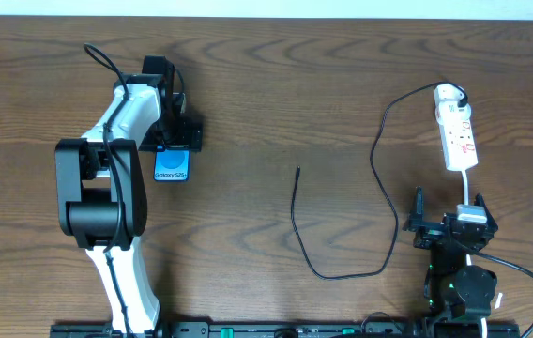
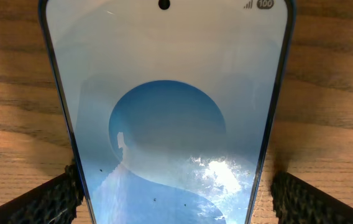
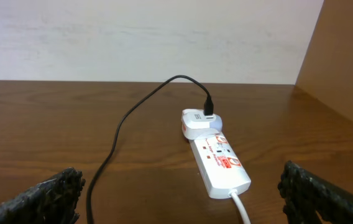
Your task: Plug charger to phone and switch on socket
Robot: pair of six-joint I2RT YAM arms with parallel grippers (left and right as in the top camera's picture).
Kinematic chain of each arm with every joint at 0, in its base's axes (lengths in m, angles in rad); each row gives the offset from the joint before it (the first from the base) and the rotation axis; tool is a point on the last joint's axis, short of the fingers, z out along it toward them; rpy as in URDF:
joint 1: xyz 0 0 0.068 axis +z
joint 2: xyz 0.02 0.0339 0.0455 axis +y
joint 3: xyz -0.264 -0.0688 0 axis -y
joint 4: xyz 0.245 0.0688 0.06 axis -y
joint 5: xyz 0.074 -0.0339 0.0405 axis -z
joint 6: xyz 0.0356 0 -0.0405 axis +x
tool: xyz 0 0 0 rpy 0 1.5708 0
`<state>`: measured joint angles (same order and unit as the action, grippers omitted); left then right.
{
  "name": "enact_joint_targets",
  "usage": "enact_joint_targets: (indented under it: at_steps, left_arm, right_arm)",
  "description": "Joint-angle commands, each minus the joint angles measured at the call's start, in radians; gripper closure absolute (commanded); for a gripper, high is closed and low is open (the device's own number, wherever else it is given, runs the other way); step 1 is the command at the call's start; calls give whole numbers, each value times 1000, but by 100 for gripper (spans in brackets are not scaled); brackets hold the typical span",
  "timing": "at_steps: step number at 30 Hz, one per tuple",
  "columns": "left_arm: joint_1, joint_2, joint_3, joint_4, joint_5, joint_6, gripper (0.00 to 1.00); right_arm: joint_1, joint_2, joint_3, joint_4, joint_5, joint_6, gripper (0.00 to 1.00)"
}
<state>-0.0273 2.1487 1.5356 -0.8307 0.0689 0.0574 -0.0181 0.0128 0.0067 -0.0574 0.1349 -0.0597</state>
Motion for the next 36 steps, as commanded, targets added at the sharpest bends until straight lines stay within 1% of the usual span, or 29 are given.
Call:
enact_joint_targets:
  at_steps: [1,8,9,16,25,30,36]
  left_arm:
    - [4,21,-27,-5,-2,25,2]
    - [4,21,-27,-5,-2,25,2]
    - [4,21,-27,-6,-2,25,0]
    - [4,21,-27,-18,-2,25,6]
    - [4,21,-27,-18,-2,25,6]
    - [4,21,-27,-21,-2,25,9]
    - [4,21,-35,-16,-2,25,8]
  right_arm:
    - [8,-6,-1,-4,5,-9,1]
    - [8,-6,-1,-4,5,-9,1]
    - [8,-6,-1,-4,5,-9,1]
    - [8,-6,-1,-4,5,-9,1]
    - [8,-6,-1,-4,5,-9,1]
    - [8,-6,-1,-4,5,-9,1]
    - [8,-6,-1,-4,5,-9,1]
